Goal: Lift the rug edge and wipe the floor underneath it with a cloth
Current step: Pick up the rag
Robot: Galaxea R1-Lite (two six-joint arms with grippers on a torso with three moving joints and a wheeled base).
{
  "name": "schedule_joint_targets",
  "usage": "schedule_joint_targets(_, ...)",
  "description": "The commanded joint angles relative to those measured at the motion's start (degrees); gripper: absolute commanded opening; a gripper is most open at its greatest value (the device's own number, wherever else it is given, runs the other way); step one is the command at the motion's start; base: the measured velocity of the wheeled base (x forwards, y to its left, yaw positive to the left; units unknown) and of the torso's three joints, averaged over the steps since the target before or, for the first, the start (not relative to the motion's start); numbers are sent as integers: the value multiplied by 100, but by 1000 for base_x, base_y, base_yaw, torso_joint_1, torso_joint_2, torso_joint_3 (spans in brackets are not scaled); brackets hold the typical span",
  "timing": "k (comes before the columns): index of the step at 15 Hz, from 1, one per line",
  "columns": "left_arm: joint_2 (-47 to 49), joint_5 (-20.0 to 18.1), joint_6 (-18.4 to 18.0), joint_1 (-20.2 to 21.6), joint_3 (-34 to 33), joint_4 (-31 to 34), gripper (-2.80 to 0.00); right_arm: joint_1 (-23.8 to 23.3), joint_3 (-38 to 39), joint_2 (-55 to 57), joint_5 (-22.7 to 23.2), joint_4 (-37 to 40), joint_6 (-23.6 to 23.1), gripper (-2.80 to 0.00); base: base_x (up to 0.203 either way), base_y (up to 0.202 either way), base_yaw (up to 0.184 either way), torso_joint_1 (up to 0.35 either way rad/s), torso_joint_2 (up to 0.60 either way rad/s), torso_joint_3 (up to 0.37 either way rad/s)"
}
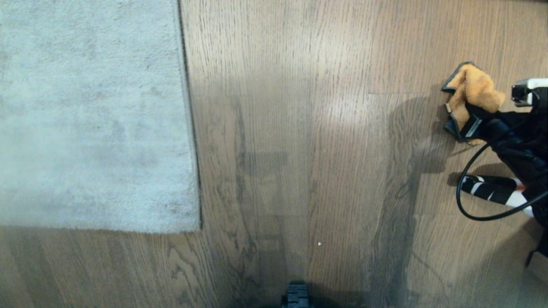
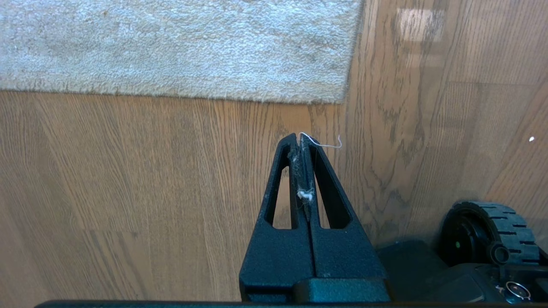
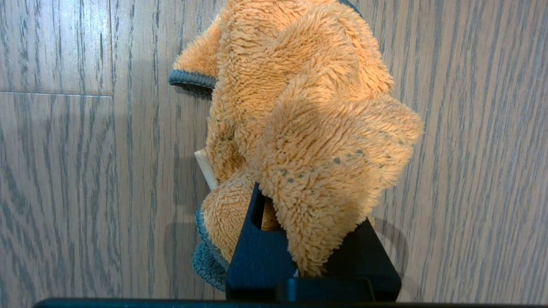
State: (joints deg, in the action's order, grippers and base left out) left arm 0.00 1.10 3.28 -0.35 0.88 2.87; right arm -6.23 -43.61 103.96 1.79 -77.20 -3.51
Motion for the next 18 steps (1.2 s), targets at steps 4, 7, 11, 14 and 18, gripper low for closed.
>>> schedule_joint_targets(4, 0, 5, 6, 0, 0, 4, -280, 8, 102, -221, 15, 47, 18, -280, 0, 0, 0, 0, 0, 0)
schedule_joint_targets(7, 0, 5, 6, 0, 0, 4, -280, 38, 394, -721, 49, 87, 43, -280, 0, 0, 0, 0, 0, 0)
schedule_joint_targets(11, 0, 5, 6, 0, 0, 4, -280, 60, 814, -1639, 59, 439, 51, -280, 0, 0, 0, 0, 0, 0)
schedule_joint_targets(14, 0, 5, 6, 0, 0, 4, -280, 60, 1288, -2533, 65, 868, 52, -280, 0, 0, 0, 0, 0, 0)
schedule_joint_targets(18, 0, 5, 6, 0, 0, 4, -280, 75, 1897, -3777, 67, 1761, 52, -280, 0, 0, 0, 0, 0, 0)
